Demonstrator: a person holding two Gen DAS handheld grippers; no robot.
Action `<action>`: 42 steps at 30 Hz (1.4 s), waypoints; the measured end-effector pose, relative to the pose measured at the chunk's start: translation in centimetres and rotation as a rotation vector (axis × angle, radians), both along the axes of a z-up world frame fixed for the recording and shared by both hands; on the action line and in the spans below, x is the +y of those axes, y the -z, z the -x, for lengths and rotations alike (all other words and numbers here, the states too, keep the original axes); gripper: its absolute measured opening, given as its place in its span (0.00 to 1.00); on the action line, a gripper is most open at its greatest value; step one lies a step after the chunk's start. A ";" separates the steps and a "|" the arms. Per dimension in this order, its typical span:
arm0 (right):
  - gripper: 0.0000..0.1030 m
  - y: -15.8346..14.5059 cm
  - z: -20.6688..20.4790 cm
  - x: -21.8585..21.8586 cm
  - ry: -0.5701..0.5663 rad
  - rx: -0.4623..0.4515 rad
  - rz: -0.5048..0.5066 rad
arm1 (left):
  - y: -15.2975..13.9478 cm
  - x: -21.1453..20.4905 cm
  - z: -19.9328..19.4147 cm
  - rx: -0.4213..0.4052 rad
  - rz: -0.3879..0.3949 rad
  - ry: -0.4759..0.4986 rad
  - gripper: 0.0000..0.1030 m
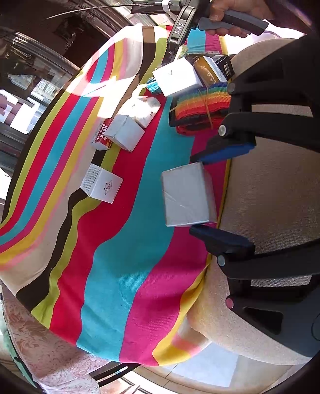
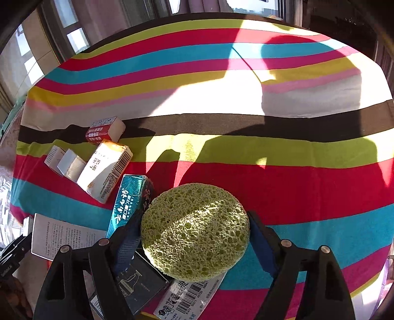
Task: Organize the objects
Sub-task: 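Grasp the green round sponge with the right tool, then carry the sponge in the right tool while the left tool carries the white cube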
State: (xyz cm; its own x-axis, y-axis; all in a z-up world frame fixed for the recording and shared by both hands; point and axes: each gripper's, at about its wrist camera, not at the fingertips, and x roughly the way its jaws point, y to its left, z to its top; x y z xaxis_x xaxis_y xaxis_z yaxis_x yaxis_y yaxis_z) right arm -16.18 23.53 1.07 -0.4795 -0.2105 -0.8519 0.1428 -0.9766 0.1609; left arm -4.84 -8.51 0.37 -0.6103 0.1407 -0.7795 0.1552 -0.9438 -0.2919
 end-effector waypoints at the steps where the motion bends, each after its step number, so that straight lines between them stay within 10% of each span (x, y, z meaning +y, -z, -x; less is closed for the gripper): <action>1: 0.80 -0.2 -0.2 -0.1 0.015 0.016 0.025 | -0.2 0.0 -0.2 0.010 0.002 -0.003 0.53; 18: 0.80 -2.2 -11.1 0.9 0.119 0.183 0.195 | -2.4 2.9 -3.6 0.114 -0.047 0.045 0.53; 42: 0.80 -0.6 -20.1 5.7 0.260 0.172 0.287 | -3.3 18.1 -7.4 0.146 -0.009 0.420 0.53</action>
State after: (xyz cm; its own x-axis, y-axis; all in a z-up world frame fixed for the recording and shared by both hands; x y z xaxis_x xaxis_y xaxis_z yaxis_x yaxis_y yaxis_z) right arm 3.90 29.23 1.71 -0.6780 -0.2810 -0.6792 -0.0539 -0.9026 0.4271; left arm 2.51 9.62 3.62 -0.6022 0.4063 -0.6872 -0.2846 -0.9135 -0.2907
